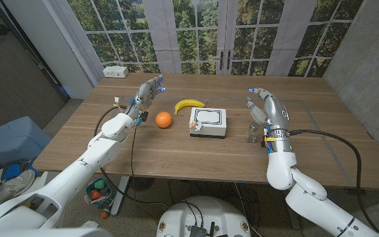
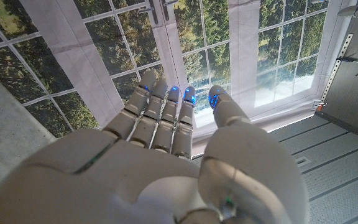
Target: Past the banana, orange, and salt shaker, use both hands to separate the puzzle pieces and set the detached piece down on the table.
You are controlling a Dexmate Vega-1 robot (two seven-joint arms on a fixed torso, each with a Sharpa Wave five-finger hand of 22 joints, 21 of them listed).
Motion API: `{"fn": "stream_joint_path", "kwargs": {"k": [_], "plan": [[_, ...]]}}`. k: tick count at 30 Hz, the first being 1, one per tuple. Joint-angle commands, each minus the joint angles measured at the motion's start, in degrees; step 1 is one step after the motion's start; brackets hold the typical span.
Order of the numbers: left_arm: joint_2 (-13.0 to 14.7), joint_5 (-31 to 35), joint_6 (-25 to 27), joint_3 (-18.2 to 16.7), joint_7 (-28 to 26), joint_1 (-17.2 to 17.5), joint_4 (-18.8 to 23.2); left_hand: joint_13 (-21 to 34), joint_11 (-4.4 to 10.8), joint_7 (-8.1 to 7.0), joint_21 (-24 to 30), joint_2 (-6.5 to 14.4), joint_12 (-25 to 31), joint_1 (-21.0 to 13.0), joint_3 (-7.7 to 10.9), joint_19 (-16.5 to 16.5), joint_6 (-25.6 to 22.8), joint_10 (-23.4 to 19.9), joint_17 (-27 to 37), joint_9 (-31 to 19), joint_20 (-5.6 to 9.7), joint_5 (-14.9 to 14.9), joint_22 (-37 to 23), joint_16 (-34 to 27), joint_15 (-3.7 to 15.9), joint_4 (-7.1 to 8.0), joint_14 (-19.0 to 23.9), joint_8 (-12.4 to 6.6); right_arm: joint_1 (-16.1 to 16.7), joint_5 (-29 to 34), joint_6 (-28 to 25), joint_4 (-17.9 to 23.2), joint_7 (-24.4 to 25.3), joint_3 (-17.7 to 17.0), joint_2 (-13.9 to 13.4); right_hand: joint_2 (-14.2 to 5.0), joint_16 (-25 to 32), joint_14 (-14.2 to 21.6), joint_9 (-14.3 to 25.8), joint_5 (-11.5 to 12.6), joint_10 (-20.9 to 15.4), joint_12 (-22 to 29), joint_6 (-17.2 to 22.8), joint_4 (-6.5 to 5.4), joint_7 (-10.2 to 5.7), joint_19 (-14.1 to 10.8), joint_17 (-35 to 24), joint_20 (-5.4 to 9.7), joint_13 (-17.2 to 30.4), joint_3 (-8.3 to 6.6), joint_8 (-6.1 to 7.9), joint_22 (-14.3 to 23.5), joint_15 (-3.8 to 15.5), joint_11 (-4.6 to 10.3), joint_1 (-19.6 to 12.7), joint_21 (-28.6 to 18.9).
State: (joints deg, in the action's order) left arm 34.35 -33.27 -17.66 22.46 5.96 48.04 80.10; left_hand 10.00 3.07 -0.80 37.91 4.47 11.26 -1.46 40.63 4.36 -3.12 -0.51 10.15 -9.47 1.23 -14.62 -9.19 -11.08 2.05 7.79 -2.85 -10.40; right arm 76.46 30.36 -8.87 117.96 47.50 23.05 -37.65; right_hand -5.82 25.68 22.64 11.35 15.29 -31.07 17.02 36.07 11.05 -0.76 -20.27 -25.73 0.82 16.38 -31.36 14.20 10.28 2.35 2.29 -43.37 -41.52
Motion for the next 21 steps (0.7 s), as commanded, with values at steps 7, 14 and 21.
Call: {"fn": "stream_joint_path", "kwargs": {"k": [7,14,21], "plan": [[1.19,-0.68,0.09,-0.60,0.56,1.31,1.96,0.13,-0.08,-0.21,-0.42,3.43,0.08,-0.52,0.11,-0.32,-0.86,-0.45,-0.06,-0.31,-0.10,-0.07,-0.26,0.08,0.74,-0.38,0.41,-0.31,2.73,8.94,-5.00,3.82,-0.18,2.57,-1.22,0.66,1.43,0.70,0.11,-0.08,-1.15,0.81,1.51,-0.33,-0.85,-1.01,-0.99,-0.19,0.54,1.05,0.36,0.21,6.13,0.56,-1.51,-0.53],[2.67,-0.66,0.59,-1.34,-0.11,2.83,4.40,0.14,-0.17,-0.36,-0.67,3.33,0.05,-0.53,0.12,-0.59,-1.02,-0.47,-0.07,-0.32,-0.41,0.00,-0.27,0.14,0.66,-0.50,0.46,-0.27,3.60,11.29,-6.40,4.79,-0.46,3.73,-1.46,0.66,1.77,0.51,0.13,-0.20,-1.21,0.86,1.76,-0.68,-0.89,-1.03,-1.41,-0.17,0.71,1.52,0.32,0.25,6.21,0.51,-1.70,-0.62],[3.55,-0.97,0.56,-2.00,-0.67,4.68,6.11,0.15,-0.24,-0.47,-0.88,3.25,-0.01,-0.51,0.11,-0.81,-1.10,-0.41,-0.06,-0.33,-0.46,0.05,-0.29,0.19,0.59,-0.58,0.47,-0.23,4.13,13.61,-7.70,5.32,-0.75,5.23,-1.41,0.62,2.20,0.45,0.15,-0.28,-1.17,0.88,1.97,-0.88,-1.03,-1.03,-1.87,-0.19,0.90,1.98,0.25,0.28,6.29,0.53,-1.94,-0.71]]}}
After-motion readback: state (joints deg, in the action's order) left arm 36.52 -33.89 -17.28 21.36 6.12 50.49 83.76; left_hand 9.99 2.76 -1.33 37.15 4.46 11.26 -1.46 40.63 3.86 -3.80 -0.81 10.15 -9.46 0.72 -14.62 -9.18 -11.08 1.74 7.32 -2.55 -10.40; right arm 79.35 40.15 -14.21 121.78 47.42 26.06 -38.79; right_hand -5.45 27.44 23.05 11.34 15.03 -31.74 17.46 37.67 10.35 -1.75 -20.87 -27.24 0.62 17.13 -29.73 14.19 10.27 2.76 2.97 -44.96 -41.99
